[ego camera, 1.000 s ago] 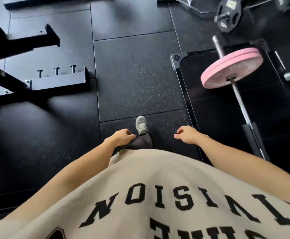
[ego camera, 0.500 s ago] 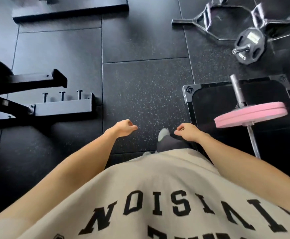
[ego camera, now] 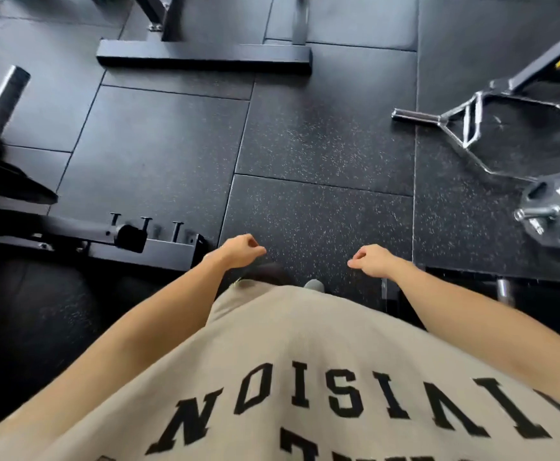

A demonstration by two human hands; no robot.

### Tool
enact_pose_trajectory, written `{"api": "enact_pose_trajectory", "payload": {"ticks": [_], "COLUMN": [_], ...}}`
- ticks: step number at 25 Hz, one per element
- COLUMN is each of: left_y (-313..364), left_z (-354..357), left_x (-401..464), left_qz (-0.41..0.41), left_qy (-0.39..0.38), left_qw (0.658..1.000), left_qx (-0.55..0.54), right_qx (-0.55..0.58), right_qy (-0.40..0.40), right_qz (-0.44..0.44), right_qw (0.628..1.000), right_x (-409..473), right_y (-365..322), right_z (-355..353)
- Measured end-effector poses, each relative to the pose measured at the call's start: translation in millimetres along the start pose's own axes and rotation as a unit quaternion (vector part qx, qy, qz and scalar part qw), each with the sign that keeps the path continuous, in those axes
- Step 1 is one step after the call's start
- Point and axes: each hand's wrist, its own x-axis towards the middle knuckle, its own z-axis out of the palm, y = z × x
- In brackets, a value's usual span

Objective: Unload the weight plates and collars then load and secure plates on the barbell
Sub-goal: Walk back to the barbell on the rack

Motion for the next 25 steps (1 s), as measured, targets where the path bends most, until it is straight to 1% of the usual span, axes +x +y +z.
{"api": "enact_pose_trajectory", "payload": {"ticks": [1, 3, 7, 10, 13, 15, 17, 19, 21, 25], "left_y": [7.7, 18.7, 27.4, 30.1, 44.1, 58.7, 70.8, 80.6, 87.8, 94.5], "left_z": [-18.0, -45.3, -91.9, -146.4, -230.1, -288.8, -335.7, -377.0, -411.0, -462.9], "left_x": [14.9, 45.2, 112.4, 174.7, 234.2, 270.3, 300.7, 332.9, 361.4, 417.9], "left_qz": [-0.009, -0.023, -0.052, -0.068, -0.070, -0.057, -0.049, -0.050, -0.062, -0.090], "left_qy": [0.013, 0.016, -0.038, -0.052, -0.039, -0.020, 0.000, 0.004, -0.006, -0.036], "left_qw": [1.000, 0.999, 0.998, 0.996, 0.997, 0.998, 0.998, 0.998, 0.996, 0.992], "left_qx": [-0.013, -0.022, 0.012, 0.012, -0.018, -0.028, -0.031, -0.048, -0.072, -0.081], "right_qx": [0.004, 0.019, -0.016, -0.057, -0.073, -0.057, -0.040, -0.041, -0.061, -0.123], "right_qy": [-0.002, -0.005, -0.036, -0.060, -0.038, -0.001, 0.026, 0.026, 0.018, -0.035], "right_qz": [-0.009, -0.032, -0.050, -0.027, -0.019, -0.028, -0.047, -0.058, -0.061, -0.069], "right_qw": [1.000, 0.999, 0.998, 0.996, 0.996, 0.998, 0.998, 0.997, 0.996, 0.989], "right_x": [16.8, 47.9, 118.3, 178.3, 231.9, 265.6, 290.4, 319.2, 350.3, 418.6], "right_y": [-18.2, -52.8, -106.6, -145.7, -201.7, -244.0, -280.7, -318.9, -353.1, -411.0], "right_z": [-23.1, -61.0, -115.9, -163.3, -232.7, -279.7, -314.7, -341.9, -364.9, -407.9]}}
